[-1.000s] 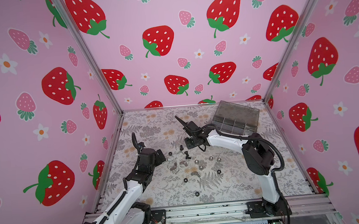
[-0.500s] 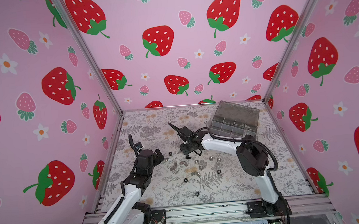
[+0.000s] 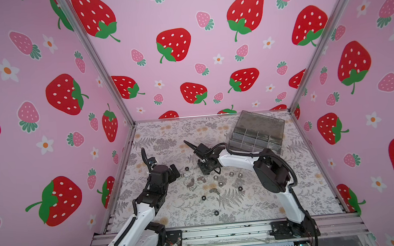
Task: Sort the screws and nuts into containers
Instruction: Pick up the screw from the center of the table.
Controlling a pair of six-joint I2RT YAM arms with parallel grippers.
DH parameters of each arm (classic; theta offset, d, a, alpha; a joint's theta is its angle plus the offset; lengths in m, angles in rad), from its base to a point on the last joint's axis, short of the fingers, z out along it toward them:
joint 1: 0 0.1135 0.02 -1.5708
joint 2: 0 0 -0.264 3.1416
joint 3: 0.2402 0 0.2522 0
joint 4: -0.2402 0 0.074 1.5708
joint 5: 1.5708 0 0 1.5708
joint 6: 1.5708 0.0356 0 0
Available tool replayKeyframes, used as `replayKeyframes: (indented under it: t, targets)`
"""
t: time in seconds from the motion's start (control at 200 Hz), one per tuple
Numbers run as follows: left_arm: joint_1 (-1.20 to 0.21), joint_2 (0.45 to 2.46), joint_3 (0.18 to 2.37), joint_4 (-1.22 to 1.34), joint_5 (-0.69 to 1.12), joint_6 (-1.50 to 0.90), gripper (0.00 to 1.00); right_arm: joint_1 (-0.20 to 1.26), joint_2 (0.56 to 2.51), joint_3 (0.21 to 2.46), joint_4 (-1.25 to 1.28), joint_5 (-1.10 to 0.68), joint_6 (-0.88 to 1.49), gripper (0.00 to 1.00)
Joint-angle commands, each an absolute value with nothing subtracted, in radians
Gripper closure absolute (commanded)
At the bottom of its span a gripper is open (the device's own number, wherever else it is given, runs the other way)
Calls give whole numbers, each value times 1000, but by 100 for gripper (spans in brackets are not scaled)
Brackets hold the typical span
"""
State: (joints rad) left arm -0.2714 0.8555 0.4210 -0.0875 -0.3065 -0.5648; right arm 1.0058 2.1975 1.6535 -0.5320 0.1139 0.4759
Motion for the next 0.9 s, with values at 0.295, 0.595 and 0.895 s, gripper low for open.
replayKeyframes:
  t: [0.295,0.595,0.895]
  targets:
    - [-273,859,422,-95,-331,-559,1,1012,2217,1634,-580,138,498,67]
    - [-272,868,421,-89,-322,-566,1,1011,2204,1605,-561,126,500,89]
    - [-272,871,423,-94,-326,-560,1,1009,2158,1584,-551,166,515,100]
